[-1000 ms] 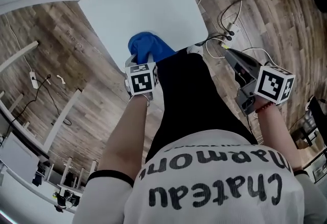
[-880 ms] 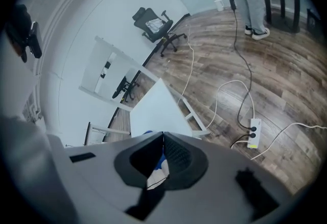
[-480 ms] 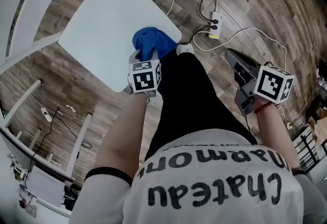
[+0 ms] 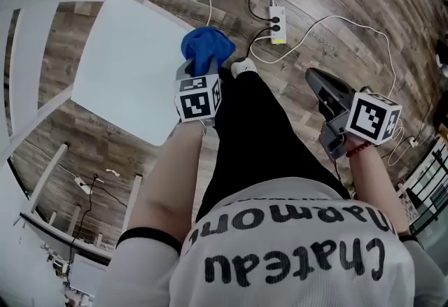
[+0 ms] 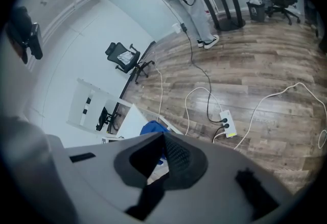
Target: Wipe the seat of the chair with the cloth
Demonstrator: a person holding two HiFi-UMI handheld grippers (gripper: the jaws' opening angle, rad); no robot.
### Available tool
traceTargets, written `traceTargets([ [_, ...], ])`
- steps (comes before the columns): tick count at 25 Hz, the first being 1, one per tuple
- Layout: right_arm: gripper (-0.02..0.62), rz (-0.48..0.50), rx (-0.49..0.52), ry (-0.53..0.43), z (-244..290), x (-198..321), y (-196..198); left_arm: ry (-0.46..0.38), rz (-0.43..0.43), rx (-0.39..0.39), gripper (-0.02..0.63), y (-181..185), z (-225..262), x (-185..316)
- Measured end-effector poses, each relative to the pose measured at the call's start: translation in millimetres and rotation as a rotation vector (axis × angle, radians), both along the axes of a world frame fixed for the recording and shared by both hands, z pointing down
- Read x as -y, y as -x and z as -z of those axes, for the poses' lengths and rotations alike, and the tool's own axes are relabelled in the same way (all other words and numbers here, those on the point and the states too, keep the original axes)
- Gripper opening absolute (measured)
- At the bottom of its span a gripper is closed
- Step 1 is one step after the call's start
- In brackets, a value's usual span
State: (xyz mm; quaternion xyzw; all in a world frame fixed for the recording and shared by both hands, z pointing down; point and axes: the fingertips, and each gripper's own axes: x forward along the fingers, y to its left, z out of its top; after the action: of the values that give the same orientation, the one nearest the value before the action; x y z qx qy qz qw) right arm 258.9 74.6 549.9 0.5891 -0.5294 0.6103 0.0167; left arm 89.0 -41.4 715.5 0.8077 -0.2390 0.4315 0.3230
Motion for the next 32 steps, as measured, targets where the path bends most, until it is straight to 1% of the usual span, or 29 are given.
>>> traceTargets([
  [2, 0.014, -0.028, -0.002, 0.001, 0, -5, -4, -0.015, -0.024, 0.007, 0.127, -8, -1, 5],
  [4, 0.014, -0.047, -0.004, 0.003, 0, -8, -6, -0.007, -0.036, -0.001, 0.132, -16, -2, 7],
  [6, 0.014, -0.051, -0.002, 0.011, 1, -11, -2, 0.035, -0.021, -0.041, 0.129, -22, 0, 7],
  [8, 0.014, -0.046, -0.001, 0.008, 4, -6, 0, 0.062, 0.001, -0.101, 0.118, -30, 7, 14],
  [10, 0.015, -0.042, -0.001, -0.012, 9, 3, 2, 0.041, 0.02, -0.161, 0.114, -42, 21, 34],
  [12, 0.015, -0.034, -0.004, -0.031, 17, 12, 5, 0.013, 0.06, -0.211, 0.112, -49, 39, 57],
  [14, 0.014, -0.021, -0.01, -0.051, 30, 21, 9, -0.023, 0.116, -0.25, 0.11, -48, 61, 83],
  [16, 0.015, -0.004, -0.018, -0.076, 45, 30, 12, -0.081, 0.16, -0.288, 0.11, -42, 91, 109],
  [19, 0.014, 0.034, -0.035, -0.12, 70, 42, 13, -0.178, 0.209, -0.346, 0.11, -29, 147, 142],
  [23, 0.015, 0.097, -0.061, -0.199, 103, 63, 8, -0.28, 0.339, -0.415, 0.11, 6, 217, 168],
  [27, 0.015, 0.199, -0.087, -0.273, 134, 83, 8, -0.349, 0.449, -0.498, 0.112, 52, 289, 161],
  [29, 0.014, 0.248, -0.097, -0.319, 149, 100, 8, -0.383, 0.519, -0.555, 0.11, 76, 328, 152],
  [32, 0.014, 0.351, -0.11, -0.438, 182, 146, 16, -0.494, 0.622, -0.644, 0.11, 109, 389, 140],
])
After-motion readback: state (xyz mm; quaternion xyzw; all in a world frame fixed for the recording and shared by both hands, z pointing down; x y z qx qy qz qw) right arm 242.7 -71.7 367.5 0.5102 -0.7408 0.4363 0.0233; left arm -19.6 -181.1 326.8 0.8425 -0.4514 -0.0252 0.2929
